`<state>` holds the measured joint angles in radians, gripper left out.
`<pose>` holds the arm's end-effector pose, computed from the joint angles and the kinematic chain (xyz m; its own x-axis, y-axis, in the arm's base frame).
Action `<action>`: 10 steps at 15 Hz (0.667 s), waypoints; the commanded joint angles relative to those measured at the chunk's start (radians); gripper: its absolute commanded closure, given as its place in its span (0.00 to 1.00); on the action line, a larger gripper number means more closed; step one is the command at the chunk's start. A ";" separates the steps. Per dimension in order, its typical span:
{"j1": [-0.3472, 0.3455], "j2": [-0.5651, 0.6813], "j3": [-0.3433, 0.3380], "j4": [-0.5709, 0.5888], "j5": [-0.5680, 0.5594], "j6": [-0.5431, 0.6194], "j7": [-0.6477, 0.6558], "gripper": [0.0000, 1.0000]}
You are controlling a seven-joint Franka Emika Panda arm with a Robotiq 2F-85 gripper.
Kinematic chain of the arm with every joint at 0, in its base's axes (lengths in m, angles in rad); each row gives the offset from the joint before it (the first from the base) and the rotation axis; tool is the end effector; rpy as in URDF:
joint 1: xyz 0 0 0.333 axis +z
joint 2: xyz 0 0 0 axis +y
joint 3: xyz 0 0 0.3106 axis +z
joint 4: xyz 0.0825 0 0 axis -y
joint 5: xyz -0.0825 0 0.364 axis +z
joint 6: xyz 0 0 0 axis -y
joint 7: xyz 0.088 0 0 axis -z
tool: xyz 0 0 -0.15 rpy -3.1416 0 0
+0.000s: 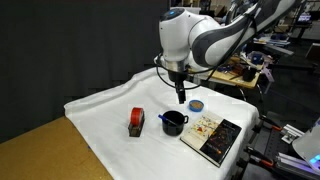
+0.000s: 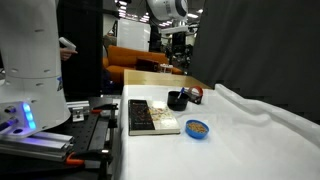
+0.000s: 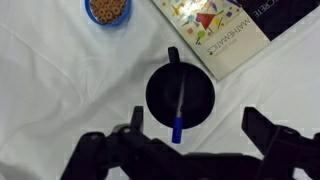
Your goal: Take the marker from the cup and put it on the table
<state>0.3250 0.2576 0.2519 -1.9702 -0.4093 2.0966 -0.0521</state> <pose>0.4973 0.2798 0.3031 0.6645 0.7308 -0.1564 0.7424 -0.6215 0.2503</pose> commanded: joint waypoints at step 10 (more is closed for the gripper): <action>0.022 0.043 -0.004 0.054 -0.014 -0.019 0.001 0.00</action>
<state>0.3445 0.2993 0.2498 -1.9197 -0.4242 2.0802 -0.0506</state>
